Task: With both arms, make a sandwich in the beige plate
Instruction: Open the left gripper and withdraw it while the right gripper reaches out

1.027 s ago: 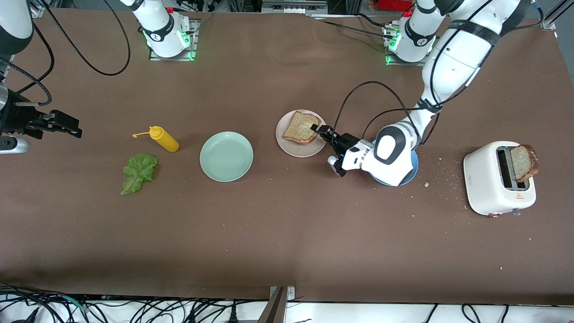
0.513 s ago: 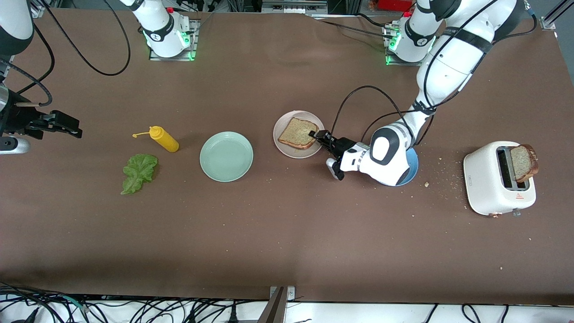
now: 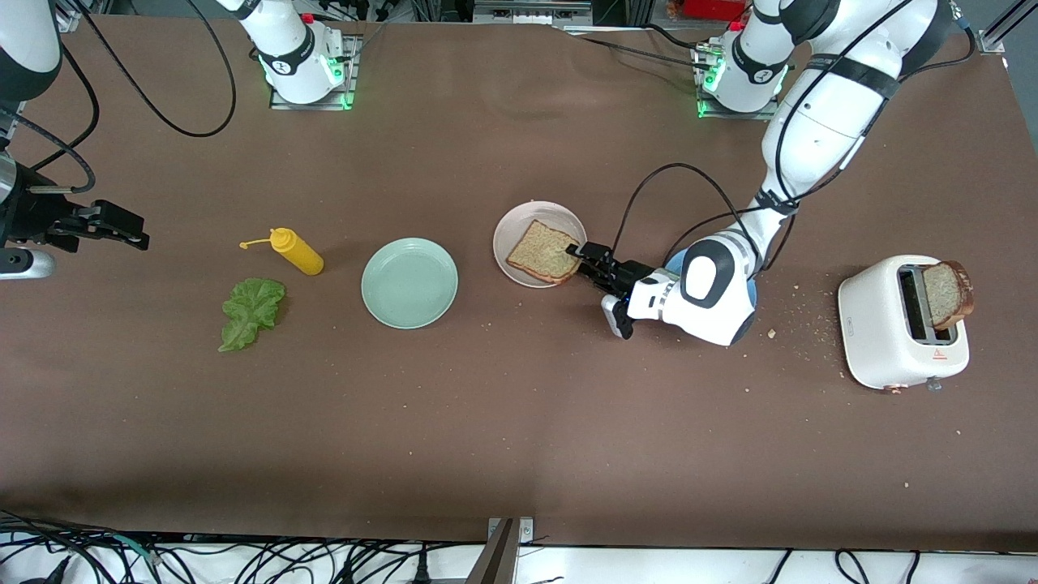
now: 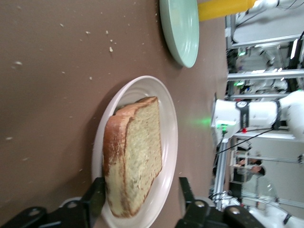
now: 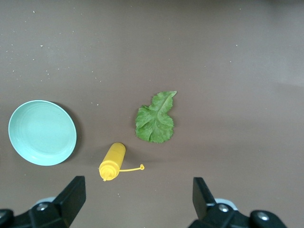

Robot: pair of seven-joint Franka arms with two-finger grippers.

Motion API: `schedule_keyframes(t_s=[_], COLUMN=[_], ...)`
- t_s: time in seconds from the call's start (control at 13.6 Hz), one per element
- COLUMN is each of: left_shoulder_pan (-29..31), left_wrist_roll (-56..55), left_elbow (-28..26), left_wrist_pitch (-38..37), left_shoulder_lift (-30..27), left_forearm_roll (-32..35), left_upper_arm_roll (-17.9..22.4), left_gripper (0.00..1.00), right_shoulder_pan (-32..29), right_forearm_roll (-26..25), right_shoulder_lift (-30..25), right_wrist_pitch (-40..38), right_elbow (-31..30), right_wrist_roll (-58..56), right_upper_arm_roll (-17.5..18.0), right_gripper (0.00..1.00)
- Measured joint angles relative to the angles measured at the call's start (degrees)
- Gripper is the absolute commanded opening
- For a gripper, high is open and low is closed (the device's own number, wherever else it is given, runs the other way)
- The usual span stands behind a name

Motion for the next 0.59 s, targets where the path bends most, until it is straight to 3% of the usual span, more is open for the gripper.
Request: schedule_keyframes(t_s=[0.37, 0.59], left_shoulder_pan=[2.12, 3.39], left_wrist_roll=[-0.19, -1.14], left_elbow=[2.90, 3.55], left_wrist_pitch=[-0.17, -0.45], left_shoulder_lift=[-3.59, -7.30], left_forearm_roll=[11.17, 19.76], left_upper_arm_roll=[0.24, 1.55], left_gripper=[1.00, 1.00], right_shoulder_pan=[0.05, 0.13], right_forearm_roll=[0.00, 0.46], right_shoulder_lift=[0.04, 0.47], right_wrist_pitch=[-0.06, -0.11], right_elbow=[0.00, -0.04], right_wrist_roll=[-0.30, -7.51], right_upper_arm_roll=[0.12, 0.63], right_gripper=[1.00, 1.00])
